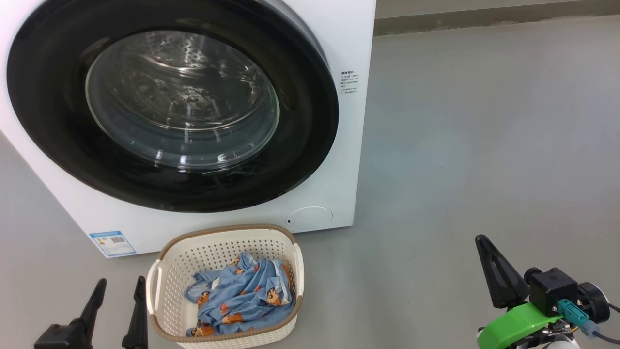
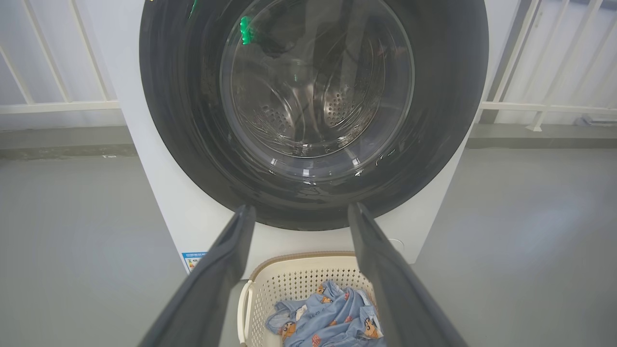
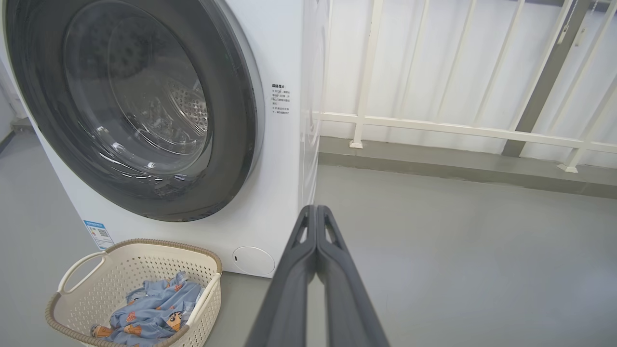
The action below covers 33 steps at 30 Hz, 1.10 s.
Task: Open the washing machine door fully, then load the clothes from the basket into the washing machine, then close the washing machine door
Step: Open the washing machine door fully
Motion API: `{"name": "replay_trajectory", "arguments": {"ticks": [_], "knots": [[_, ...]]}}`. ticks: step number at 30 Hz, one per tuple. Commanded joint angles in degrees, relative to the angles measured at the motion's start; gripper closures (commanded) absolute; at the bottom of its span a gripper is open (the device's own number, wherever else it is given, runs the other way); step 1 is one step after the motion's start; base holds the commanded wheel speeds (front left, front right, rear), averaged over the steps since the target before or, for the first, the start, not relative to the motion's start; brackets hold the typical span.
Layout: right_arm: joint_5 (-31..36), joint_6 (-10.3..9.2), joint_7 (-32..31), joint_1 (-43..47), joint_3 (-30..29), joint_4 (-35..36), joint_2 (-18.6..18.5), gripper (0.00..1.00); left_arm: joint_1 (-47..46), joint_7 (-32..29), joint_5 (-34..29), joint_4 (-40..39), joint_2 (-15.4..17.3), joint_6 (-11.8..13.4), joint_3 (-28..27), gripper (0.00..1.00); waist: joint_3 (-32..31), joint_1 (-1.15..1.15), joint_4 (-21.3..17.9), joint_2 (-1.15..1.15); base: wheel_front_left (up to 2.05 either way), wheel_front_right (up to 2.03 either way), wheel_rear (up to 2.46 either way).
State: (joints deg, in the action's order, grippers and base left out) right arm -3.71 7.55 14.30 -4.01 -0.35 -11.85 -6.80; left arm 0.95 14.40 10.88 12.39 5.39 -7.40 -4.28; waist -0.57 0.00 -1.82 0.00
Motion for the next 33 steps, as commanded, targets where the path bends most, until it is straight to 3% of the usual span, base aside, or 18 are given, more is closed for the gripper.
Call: {"name": "replay_trajectory", "arguments": {"ticks": [1, 8, 24, 30, 33], "knots": [[-0.8, -0.06, 0.7, -1.25, 1.72, 1.5, -0.31, 1.0, -1.69, 0.6, -0.17, -1.41, 1.01, -0.09, -2.06, 0.0, 0.05, 0.0, -0.04, 0.0, 0.0, 0.0, 0.0], [-7.54, -0.06, 0.7, -1.23, 0.01, 1.99, 1.42, 1.0, -1.66, 0.6, -0.08, -1.53, 1.06, -0.09, -2.12, 0.0, 0.2, 0.0, -0.23, 0.0, 0.0, 0.0, 0.0], [-48.0, -0.06, 0.7, -2.95, -6.84, -2.48, 3.27, 1.0, -1.28, 0.6, 1.27, -2.71, 1.35, -0.09, -3.46, 0.0, 0.73, 0.0, -0.55, 0.0, 0.0, 0.0, 0.0], [-63.36, -0.06, 0.7, -3.86, -8.73, -5.32, 0.32, 1.0, -0.63, 0.6, 1.59, -3.09, 1.64, -0.09, -3.18, 0.0, 0.77, 0.0, -0.21, 0.0, 0.0, 0.0, 0.0], [-68.05, -0.06, 0.7, -4.56, -10.39, -6.73, -1.36, 1.0, -0.28, 0.6, 1.76, -3.38, 1.83, -0.09, -3.1, 0.0, 0.94, 0.0, -0.03, 0.0, 0.0, 0.0, 0.0]]}}
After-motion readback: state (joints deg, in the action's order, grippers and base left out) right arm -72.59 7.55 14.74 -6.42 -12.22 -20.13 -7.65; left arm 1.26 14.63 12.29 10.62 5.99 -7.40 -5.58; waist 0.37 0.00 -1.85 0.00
